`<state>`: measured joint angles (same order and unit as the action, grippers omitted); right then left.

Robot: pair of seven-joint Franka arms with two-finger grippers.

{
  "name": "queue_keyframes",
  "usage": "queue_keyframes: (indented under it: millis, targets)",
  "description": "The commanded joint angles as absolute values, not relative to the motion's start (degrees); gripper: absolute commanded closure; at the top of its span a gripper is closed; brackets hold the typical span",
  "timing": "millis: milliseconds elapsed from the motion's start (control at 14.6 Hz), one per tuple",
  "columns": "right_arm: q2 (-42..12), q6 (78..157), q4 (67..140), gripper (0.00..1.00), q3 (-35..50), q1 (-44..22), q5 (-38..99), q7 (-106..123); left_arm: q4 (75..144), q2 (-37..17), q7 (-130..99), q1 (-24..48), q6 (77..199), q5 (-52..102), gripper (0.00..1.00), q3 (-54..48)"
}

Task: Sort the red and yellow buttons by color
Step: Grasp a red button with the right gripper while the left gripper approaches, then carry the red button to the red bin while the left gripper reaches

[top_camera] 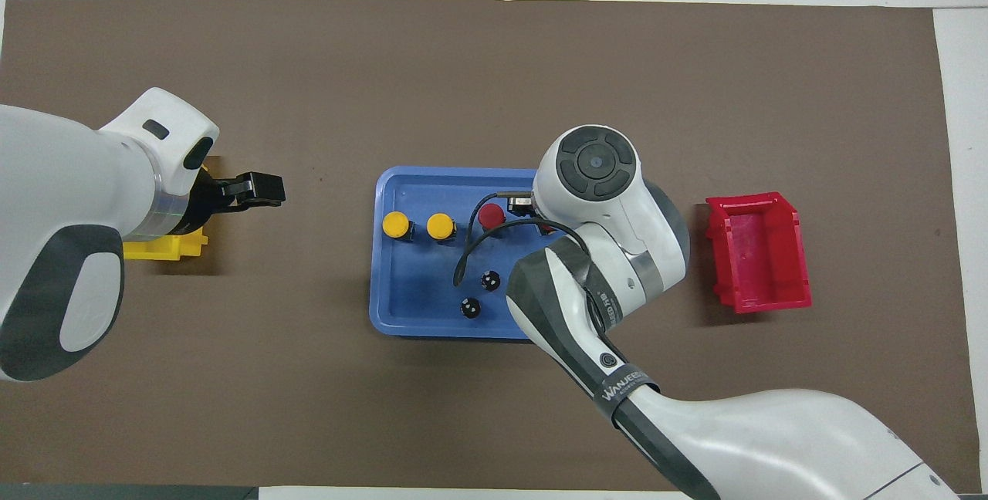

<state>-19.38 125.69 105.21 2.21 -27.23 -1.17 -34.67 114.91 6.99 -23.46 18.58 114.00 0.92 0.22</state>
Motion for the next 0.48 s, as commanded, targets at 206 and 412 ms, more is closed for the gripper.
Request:
queue_keyframes:
  millis: [206, 412]
  targets:
    - [-17.76, 122.63, 103.29, 0.72, 2.02, -26.2, -0.97, -32.54, 115.93, 5.98, -26.18, 20.03, 117.41, 1.14, 0.0, 0.53]
    - [-10.76, 111.39, 100.89, 0.72, 1.67, -20.59, -0.97, -26.48, 115.67, 2.48, -28.21, 23.45, 119.52, 1.14, 0.0, 0.62]
